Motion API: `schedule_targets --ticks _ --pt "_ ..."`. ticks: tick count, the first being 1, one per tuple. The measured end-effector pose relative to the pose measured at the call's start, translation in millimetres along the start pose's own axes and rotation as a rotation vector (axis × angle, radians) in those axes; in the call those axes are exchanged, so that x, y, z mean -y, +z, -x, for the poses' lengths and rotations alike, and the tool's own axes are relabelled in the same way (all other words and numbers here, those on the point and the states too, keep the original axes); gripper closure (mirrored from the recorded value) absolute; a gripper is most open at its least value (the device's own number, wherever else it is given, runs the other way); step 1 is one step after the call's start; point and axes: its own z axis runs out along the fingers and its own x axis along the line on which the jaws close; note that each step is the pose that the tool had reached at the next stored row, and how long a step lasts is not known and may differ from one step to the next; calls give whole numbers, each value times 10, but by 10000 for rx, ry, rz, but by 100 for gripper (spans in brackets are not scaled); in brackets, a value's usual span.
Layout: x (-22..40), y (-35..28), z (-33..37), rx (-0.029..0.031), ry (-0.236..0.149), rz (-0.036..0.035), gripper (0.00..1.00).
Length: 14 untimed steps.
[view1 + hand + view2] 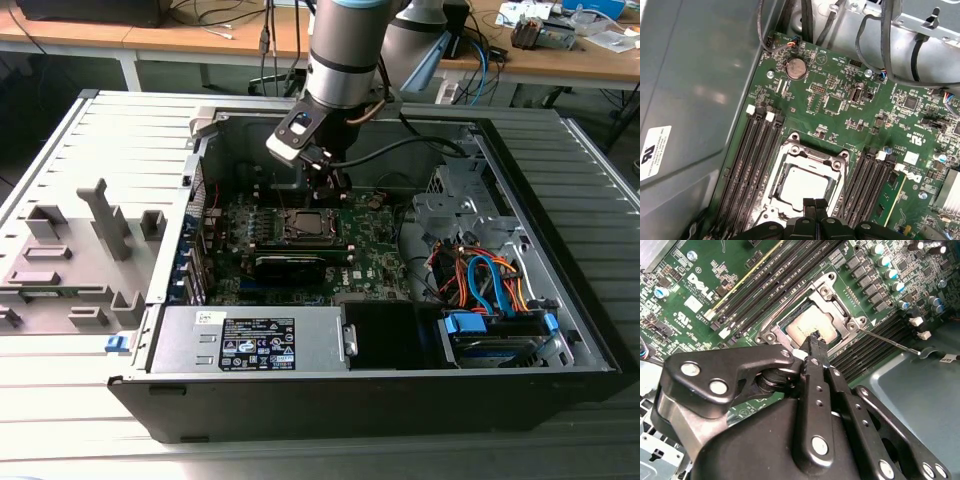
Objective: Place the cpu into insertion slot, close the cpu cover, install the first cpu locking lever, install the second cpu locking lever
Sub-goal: 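Install the first cpu locking lever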
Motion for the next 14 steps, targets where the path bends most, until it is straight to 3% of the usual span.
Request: schedule_targets --ticks 14 --pt "0 0 0 43 -490 -10 89"
